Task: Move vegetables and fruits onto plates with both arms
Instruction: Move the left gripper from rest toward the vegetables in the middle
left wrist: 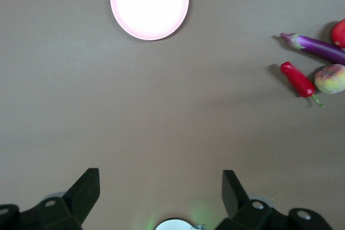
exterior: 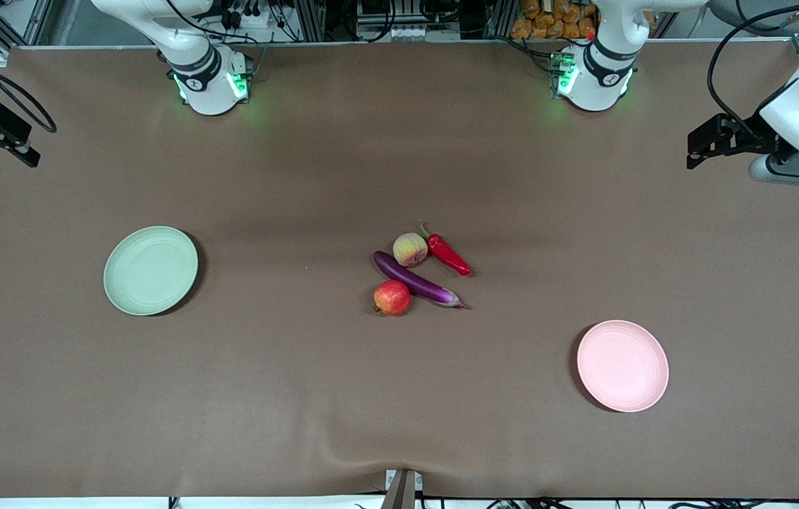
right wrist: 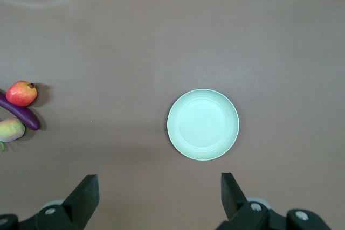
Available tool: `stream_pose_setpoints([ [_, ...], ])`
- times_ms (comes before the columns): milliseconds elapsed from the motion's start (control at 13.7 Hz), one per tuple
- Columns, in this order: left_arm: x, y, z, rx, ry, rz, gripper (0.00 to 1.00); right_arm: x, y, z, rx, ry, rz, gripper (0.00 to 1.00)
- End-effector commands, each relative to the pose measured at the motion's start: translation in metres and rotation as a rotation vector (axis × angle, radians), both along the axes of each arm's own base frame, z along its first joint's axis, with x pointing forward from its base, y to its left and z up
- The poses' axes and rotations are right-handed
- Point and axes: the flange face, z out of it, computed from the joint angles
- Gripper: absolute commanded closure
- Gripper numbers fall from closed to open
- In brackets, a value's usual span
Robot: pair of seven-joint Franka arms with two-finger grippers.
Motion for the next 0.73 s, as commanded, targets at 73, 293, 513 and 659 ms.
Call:
stream_pose_setpoints([
  [73, 0.005, 0.0, 0.002, -0.035, -0.015, 0.033, 0.0, 0.005, -0.006, -0.001, -0.01, 0.001, -0.017, 0.0],
  [293, 0.008, -0.004, -0.002, -0.078, -0.019, 0.08, 0.0, 0.005, -0.004, -0.003, -0.019, 0.005, -0.012, 0.0],
  [513, 0.013, -0.004, -0.011, -0.093, 0.002, 0.097, 0.0, 0.007, -0.009, -0.002, -0.016, -0.002, -0.024, 0.0],
  [659, 0.019, -0.006, -0.019, -0.098, 0.009, 0.12, 0.0, 0.005, -0.021, 0.005, -0.013, -0.023, -0.047, 0.0],
])
